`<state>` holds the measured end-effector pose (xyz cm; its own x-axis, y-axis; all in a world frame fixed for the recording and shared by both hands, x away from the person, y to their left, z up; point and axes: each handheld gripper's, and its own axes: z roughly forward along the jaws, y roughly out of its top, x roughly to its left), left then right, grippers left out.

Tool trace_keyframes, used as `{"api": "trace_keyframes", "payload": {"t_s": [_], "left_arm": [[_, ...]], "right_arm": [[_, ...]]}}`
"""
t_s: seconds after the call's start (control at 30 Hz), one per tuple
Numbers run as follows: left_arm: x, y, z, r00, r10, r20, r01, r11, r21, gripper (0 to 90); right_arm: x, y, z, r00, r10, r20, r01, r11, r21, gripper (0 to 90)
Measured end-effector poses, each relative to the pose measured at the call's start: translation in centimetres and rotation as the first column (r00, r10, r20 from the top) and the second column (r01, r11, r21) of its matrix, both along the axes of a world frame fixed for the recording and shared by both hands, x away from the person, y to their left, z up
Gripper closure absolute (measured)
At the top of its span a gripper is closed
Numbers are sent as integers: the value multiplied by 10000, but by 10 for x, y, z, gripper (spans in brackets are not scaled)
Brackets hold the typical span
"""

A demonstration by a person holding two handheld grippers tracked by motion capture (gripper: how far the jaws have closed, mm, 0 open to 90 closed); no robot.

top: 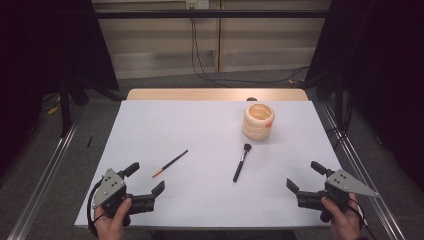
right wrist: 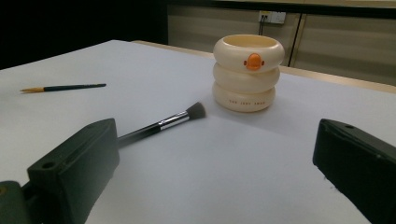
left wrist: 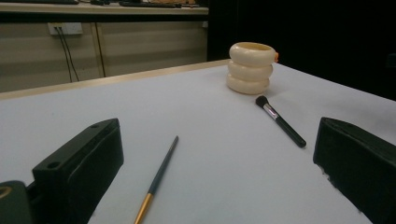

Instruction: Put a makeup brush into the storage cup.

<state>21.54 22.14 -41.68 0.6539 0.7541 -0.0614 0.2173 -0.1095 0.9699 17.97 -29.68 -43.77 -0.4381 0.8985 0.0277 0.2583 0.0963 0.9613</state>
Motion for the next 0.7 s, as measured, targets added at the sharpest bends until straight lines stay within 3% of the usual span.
{"api": "trace_keyframes", "payload": {"t_s": [0.1,0.53,0.7], "left_arm": [[4,-2,2,10000,-41,-89,43,9998,169,15],[17,0,15,9994,-233,-258,229,9996,-152,12],[23,-2,21,9985,-431,-337,441,9986,295,13]], "right_arm": [[-1,-1,1,9999,45,107,-46,10000,66,0],[-2,-2,2,9999,87,76,-88,10000,28,0],[-1,-2,2,9999,89,116,-89,9999,69,0]]}}
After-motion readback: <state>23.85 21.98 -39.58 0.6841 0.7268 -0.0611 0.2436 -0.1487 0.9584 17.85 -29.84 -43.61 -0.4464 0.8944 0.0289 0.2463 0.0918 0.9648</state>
